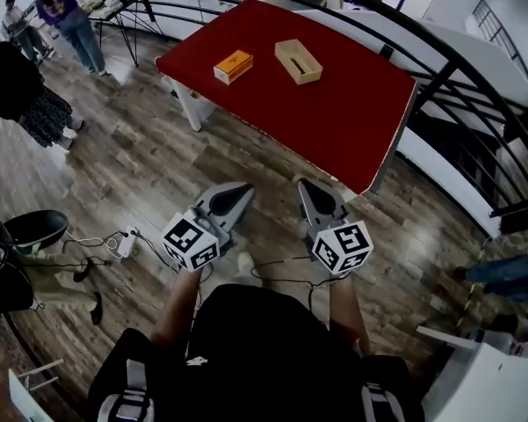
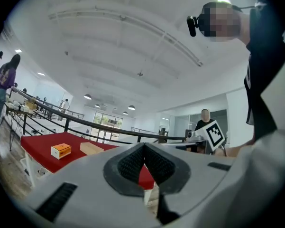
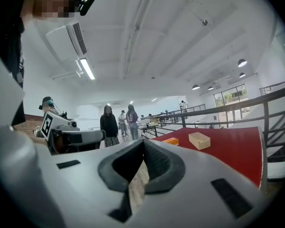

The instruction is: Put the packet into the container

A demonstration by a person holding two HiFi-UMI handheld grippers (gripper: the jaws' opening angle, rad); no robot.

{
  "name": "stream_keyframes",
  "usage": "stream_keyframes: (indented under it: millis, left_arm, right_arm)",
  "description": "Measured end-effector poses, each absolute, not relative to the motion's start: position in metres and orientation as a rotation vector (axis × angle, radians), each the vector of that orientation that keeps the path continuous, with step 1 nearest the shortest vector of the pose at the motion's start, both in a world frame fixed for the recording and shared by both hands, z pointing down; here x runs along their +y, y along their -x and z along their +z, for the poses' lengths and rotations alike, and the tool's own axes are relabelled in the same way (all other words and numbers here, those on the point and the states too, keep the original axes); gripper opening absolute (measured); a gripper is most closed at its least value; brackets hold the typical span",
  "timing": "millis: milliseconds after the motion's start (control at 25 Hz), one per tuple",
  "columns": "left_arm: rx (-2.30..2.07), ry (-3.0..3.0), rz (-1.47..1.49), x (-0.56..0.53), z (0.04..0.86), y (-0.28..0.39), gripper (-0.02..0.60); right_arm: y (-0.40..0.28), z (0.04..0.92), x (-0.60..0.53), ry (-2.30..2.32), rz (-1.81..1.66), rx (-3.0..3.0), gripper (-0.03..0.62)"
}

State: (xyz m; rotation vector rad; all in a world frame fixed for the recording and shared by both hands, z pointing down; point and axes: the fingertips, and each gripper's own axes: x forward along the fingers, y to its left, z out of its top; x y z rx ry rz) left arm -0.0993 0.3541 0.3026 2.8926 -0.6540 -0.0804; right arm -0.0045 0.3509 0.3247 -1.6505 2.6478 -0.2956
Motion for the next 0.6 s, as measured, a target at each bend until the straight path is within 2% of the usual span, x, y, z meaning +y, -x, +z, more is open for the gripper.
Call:
stream_keyframes:
  millis: [600]
  left_arm:
    - [-0.663, -2.862, -0.084, 0.226, 0.312, 0.126, 0.009]
  right_arm:
    - [0.015, 0.331, 0.222, 1.714, -0.307, 2.645, 0.021]
